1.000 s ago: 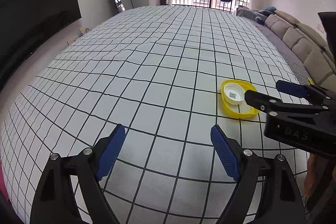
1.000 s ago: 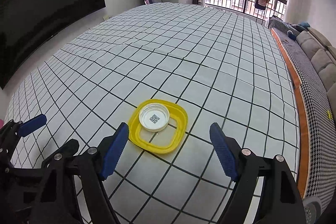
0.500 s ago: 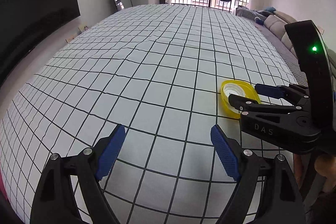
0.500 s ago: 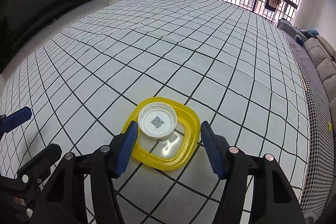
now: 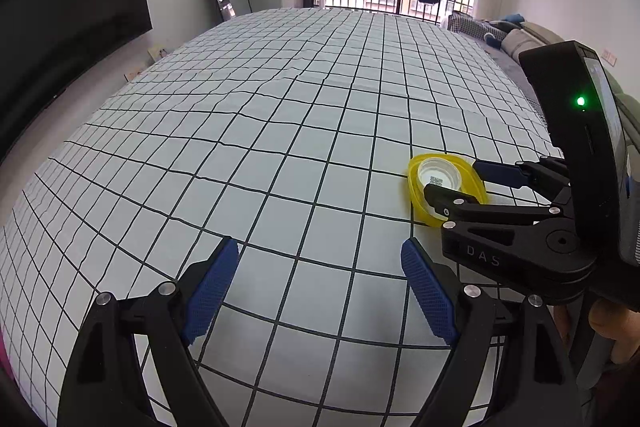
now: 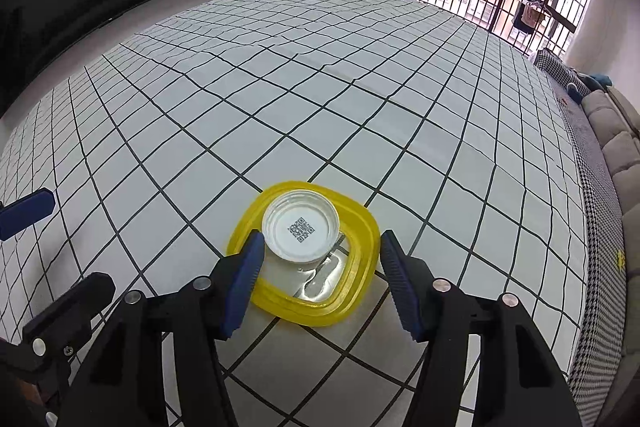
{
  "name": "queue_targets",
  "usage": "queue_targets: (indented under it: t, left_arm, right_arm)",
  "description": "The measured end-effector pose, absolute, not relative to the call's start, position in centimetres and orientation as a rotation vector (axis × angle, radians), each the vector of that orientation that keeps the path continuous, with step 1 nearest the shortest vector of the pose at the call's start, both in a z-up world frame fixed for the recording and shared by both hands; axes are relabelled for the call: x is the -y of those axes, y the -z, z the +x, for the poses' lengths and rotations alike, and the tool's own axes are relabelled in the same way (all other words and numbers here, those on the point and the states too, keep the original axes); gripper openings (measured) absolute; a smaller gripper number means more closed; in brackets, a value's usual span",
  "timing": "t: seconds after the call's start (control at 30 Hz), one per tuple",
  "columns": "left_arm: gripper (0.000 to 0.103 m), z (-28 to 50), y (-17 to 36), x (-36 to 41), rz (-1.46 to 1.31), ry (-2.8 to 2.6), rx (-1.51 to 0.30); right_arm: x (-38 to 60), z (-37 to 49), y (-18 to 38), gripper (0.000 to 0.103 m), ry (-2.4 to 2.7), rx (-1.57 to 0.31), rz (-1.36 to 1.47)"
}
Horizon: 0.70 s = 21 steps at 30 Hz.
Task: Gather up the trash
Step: 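Close the right gripper on the white cap inside the yellow lid, then lift the white cap out of the yellow lid with the right gripper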
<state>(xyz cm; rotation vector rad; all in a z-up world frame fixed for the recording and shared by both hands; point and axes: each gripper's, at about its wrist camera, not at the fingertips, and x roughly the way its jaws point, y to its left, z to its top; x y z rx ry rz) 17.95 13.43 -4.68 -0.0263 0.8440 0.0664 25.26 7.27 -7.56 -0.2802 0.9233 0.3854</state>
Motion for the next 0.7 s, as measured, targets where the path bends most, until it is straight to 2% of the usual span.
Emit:
queue_targets:
  t: [0.07, 0.53, 0.57, 0.6, 0.63, 0.7]
  left_arm:
    - [0.082, 17.9, 4.7, -13.3, -0.026, -0.066, -0.845]
    - [0.082, 17.9, 4.6, -13.1, -0.025, -0.061, -0.845]
    - [0.082, 17.8, 4.6, -13.1, -0.025, -0.061, -0.845]
    - [0.082, 17.8, 4.6, -13.0, -0.026, -0.061, -0.845]
    - [0.082, 17.8, 4.6, -13.1, -0.026, -0.061, -0.845]
    - [0.082, 17.8, 4.6, -12.9, -0.025, -0.06, -0.844]
  right_arm:
    - [-7.2, 25.3, 7.5, 0.043, -0.378, -0.92, -0.283]
    - [-4.6, 24.6, 5.4, 0.038, -0.402, -0.895, -0.172]
    - [-4.6, 24.2, 5.1, 0.032, -0.405, -0.893, -0.167]
    - [-4.5, 24.0, 4.9, 0.016, -0.408, -0.892, -0.16]
    - [-4.5, 23.8, 4.8, 0.009, -0.409, -0.899, -0.155]
    - [-4.2, 23.4, 4.6, 0.007, -0.41, -0.905, -0.142]
